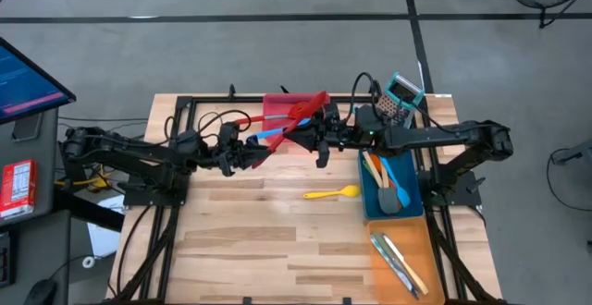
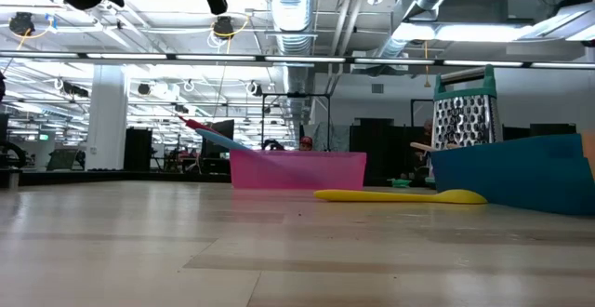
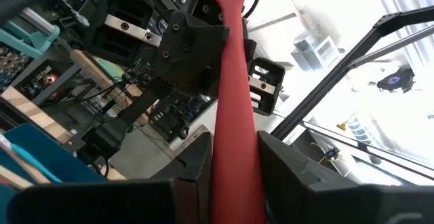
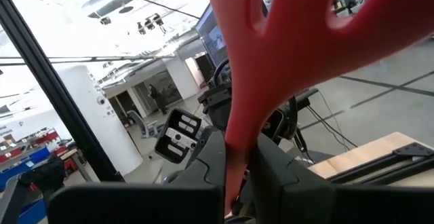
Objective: Pick & Place Kitchen Items
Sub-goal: Put the red serving spoon into the red bin
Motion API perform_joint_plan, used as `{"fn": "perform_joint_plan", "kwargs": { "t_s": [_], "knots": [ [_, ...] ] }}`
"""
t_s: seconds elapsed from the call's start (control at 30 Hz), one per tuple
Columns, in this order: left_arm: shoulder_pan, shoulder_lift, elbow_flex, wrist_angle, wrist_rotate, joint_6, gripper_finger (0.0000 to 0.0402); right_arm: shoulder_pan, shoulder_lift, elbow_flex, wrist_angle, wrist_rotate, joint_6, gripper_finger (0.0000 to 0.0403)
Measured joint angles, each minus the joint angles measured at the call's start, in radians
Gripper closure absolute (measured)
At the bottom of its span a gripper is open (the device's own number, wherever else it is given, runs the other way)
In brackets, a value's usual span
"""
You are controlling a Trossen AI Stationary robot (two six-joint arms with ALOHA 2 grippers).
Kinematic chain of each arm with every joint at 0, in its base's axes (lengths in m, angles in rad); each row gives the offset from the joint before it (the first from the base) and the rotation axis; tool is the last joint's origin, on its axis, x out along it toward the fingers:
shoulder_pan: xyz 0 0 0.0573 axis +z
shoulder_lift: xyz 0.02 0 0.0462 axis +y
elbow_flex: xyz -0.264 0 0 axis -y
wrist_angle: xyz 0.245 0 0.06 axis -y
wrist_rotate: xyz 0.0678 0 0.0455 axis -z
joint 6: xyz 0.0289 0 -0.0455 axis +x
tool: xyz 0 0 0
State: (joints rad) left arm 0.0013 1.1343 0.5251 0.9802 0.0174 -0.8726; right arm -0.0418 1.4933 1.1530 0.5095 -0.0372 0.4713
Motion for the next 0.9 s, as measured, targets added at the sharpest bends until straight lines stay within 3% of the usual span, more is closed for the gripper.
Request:
{"fn": "perform_joint_plan", "kwargs": {
  "t_s": [0.4,0.9],
  "knots": [
    [0.0,0.001,0.0,0.0,0.004,0.009,0.0231,0.002,0.003,0.0,-0.05,-0.01,-0.002,0.0377],
    [0.0,0.009,0.0,-0.021,-0.006,0.035,0.0246,-0.003,0.002,-0.001,-0.064,-0.014,-0.01,0.0376]
  ]
}}
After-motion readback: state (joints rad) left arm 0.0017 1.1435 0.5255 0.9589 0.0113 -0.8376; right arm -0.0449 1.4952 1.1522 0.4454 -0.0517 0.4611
